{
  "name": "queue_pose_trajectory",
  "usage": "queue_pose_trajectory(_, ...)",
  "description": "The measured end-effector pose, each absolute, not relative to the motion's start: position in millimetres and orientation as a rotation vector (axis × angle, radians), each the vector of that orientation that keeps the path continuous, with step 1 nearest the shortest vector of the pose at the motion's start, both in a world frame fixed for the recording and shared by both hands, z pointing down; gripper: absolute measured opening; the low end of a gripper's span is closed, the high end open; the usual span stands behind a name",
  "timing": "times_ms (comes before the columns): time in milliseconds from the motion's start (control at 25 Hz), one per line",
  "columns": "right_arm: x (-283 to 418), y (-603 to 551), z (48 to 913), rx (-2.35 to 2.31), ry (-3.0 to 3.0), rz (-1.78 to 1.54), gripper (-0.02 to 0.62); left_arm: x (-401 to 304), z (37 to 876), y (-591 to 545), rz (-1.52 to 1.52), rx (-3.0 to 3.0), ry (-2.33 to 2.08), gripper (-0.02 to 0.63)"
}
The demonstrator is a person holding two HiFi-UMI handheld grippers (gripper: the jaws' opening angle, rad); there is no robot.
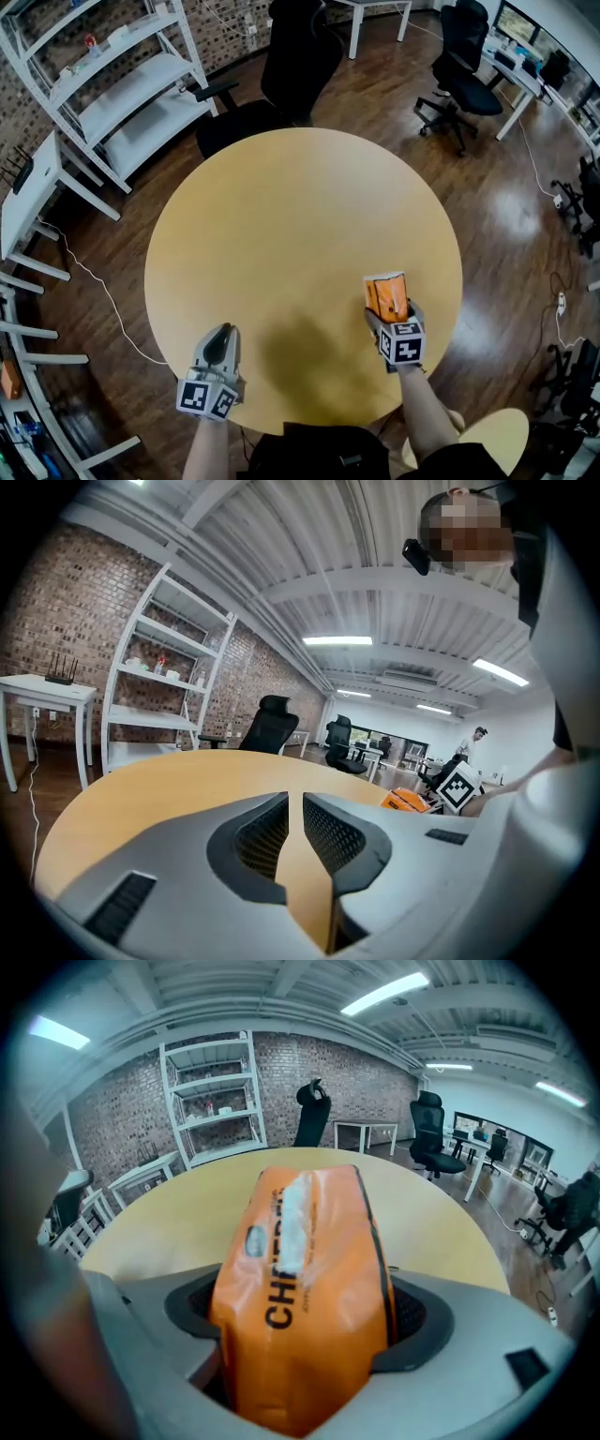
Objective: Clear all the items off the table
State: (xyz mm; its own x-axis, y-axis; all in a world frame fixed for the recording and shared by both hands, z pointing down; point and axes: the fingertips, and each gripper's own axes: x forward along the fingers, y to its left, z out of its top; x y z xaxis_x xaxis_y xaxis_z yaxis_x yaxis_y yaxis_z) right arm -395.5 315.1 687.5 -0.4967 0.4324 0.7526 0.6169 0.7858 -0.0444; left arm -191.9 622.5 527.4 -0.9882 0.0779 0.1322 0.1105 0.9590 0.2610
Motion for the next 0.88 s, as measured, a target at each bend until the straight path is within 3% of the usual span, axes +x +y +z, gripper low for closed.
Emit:
queue_pose_trajectory(520,-408,330,721,-0.759,-2.049,-0.342,0.466,-201,542,630,-0.403,-0.224,-2.955,0.037)
queue_pose_trajectory(880,-409,330,698,-0.823,-2.146,-0.315,0.489,-199,532,623,-0.417,-0.168,-2.962,0.015)
